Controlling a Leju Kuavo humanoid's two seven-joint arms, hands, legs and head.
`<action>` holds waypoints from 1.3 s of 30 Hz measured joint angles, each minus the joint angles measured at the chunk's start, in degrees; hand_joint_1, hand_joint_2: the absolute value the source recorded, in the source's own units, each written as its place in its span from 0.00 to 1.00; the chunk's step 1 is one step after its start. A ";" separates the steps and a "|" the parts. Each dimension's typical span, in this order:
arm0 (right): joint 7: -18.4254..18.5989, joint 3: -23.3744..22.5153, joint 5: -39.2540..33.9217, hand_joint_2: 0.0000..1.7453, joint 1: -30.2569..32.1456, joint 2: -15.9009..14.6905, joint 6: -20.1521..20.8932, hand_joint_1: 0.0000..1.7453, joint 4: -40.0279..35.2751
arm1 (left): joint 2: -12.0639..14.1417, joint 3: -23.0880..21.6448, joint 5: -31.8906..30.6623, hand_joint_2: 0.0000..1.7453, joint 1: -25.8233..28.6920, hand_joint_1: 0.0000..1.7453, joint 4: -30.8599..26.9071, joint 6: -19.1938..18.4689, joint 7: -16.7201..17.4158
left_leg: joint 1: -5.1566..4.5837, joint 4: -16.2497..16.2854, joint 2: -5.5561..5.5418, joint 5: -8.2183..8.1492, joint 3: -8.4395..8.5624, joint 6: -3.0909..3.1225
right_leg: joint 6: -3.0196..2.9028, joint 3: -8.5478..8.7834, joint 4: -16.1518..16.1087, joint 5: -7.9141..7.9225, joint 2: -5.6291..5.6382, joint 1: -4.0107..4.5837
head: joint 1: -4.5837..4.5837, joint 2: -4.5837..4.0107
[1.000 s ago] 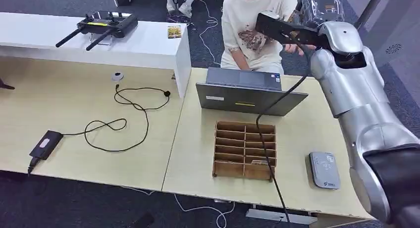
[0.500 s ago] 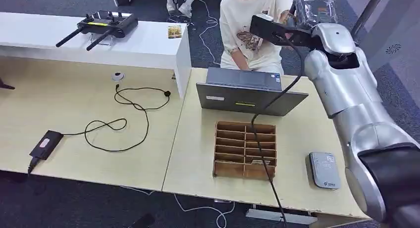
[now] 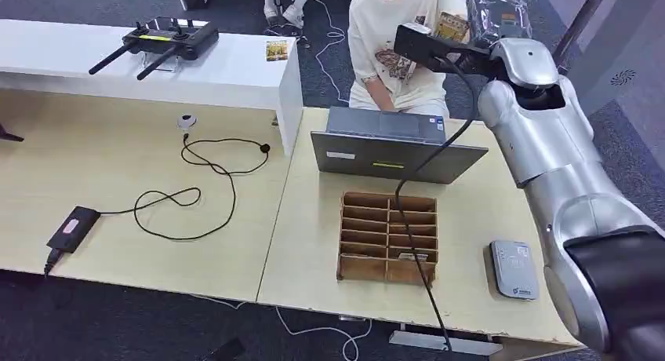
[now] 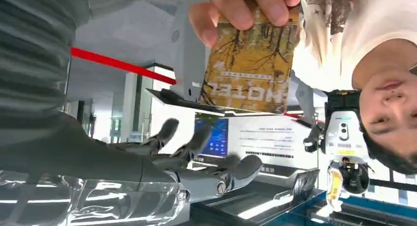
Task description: Pass the card to the sensor for recognition and then transmit it.
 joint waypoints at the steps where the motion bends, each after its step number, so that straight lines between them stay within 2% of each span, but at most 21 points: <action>1: 0.00 0.00 0.00 1.00 0.00 0.00 0.00 0.00 0.04 | 0.00 0.00 0.00 0.00 0.00 0.00 0.00 0.00 0.00 | 0.00 0.00 0.00 0.00 0.00 0.00 | 0.00 0.00 0.00 0.00 0.00 0.00 | 0.02 0.00; 10: 0.00 0.00 -0.09 1.00 -0.01 0.00 -0.04 0.00 0.17 | 0.00 0.02 0.00 0.00 0.00 0.00 0.00 0.00 0.00 | 0.00 0.00 0.00 0.00 0.00 0.00 | 0.02 0.00 0.00 0.02 0.00 0.00 | 0.00 0.02; 13: -1.27 -0.46 -2.85 1.00 0.03 0.00 -1.73 0.00 0.20 | 0.02 0.02 -0.02 0.00 0.00 0.00 0.00 0.00 -0.02 | 0.00 0.01 0.00 0.00 0.00 0.00 | 0.02 -0.01 0.00 0.02 0.00 0.00 | 0.02 0.00; 14: -2.83 -1.18 -5.13 1.00 0.20 0.00 -4.08 0.00 0.06 | 0.00 0.02 -0.02 0.00 0.00 0.00 0.00 0.00 -0.07 | 0.00 0.01 0.00 0.00 0.00 0.00 | 0.02 -0.01 0.00 0.02 0.00 0.00 | 0.02 0.00; 18: -12.82 -7.59 -17.83 1.00 1.57 0.00 -18.70 0.00 -1.71 | -0.02 0.04 -0.22 0.00 0.00 0.00 0.00 0.11 -0.20 | 0.00 0.02 0.00 0.00 0.00 0.00 | 0.02 -0.02 -0.01 0.02 0.00 0.00 | 0.00 0.00; 20: -18.02 -12.01 -24.29 1.00 2.57 0.02 -22.80 0.00 -2.82 | -0.16 0.07 -0.42 0.00 0.00 0.00 0.00 0.24 -0.24 | 0.00 0.02 -0.05 0.00 -0.02 0.00 | 0.02 -0.01 -0.01 0.01 -0.06 0.00 | 0.04 0.00; 21: -20.14 -14.04 -27.31 1.00 3.05 0.00 -23.37 0.00 -3.35 | -0.22 0.11 -0.46 0.00 0.05 0.00 0.00 0.26 -0.24 | 0.00 0.02 -0.05 0.00 -0.03 0.00 | 0.02 -0.02 -0.01 0.01 -0.05 0.00 | 0.00 0.00; 23: -25.84 -19.24 -36.91 1.00 4.94 0.02 -21.87 0.00 -5.46 | -0.31 0.31 -0.61 0.00 0.01 0.00 0.00 0.35 -0.24 | -0.01 0.02 -0.04 0.00 -0.04 0.00 | 0.02 -0.01 -0.02 0.02 -0.04 -0.01 | 0.02 0.00; 25: -30.15 -24.03 -44.98 1.00 7.63 0.02 -18.28 0.00 -8.38 | -0.35 0.55 -0.61 0.00 0.01 0.00 0.00 0.35 -0.26 | -0.01 0.02 -0.05 0.00 -0.05 0.01 | 0.03 0.00 -0.02 0.02 -0.04 -0.01 | 0.00 0.00; 27: -32.02 -26.89 -51.16 1.00 11.22 0.02 -14.97 0.00 -12.20 | -0.35 1.07 -0.59 0.00 0.03 0.00 0.00 0.42 -0.26 | -0.01 0.04 -0.05 0.00 -0.04 0.01 | 0.03 -0.01 -0.03 0.03 -0.04 -0.01 | 0.02 0.00; 29: -31.28 -28.77 -60.04 1.00 15.68 0.02 -10.92 0.00 -17.50 | -0.33 1.49 -0.46 0.00 0.10 0.00 0.00 0.70 -0.50 | 0.00 0.04 -0.04 0.00 -0.03 0.01 | 0.03 -0.01 -0.03 0.03 -0.03 0.00 | 0.02 0.02; 32: -29.94 -30.23 -75.40 1.00 23.61 -0.70 -2.46 0.00 -27.00 | -0.26 2.49 -0.26 0.00 0.29 0.00 0.00 1.20 -0.77 | 0.00 0.04 -0.04 -0.01 -0.04 0.01 | 0.03 -0.06 -0.03 0.03 -0.03 0.00 | 0.00 0.02; 34: -29.51 -30.32 -81.25 1.00 27.49 -1.25 1.01 0.00 -31.62 | -0.26 2.97 -0.17 0.00 0.44 0.00 0.00 1.38 -0.77 | 0.00 0.04 -0.05 -0.01 -0.04 0.01 | 0.03 -0.09 -0.04 0.02 -0.04 0.01 | 0.00 0.00; 37: -28.13 -30.34 -90.67 1.00 35.66 -2.78 10.15 0.00 -40.56 | -0.26 3.80 -0.20 0.00 0.81 0.00 0.00 1.42 -0.74 | 0.02 0.02 -0.13 -0.02 -0.11 0.01 | 0.07 -0.10 -0.04 -0.03 -0.12 0.03 | 0.00 0.00; 39: -28.08 -30.36 -91.22 1.00 41.63 -3.28 12.81 0.00 -47.10 | -0.26 4.37 -0.17 0.00 1.06 0.00 0.00 1.44 -0.55 | 0.02 0.01 -0.11 -0.05 -0.12 0.00 | 0.06 -0.11 -0.04 -0.05 -0.10 0.02 | 0.00 0.02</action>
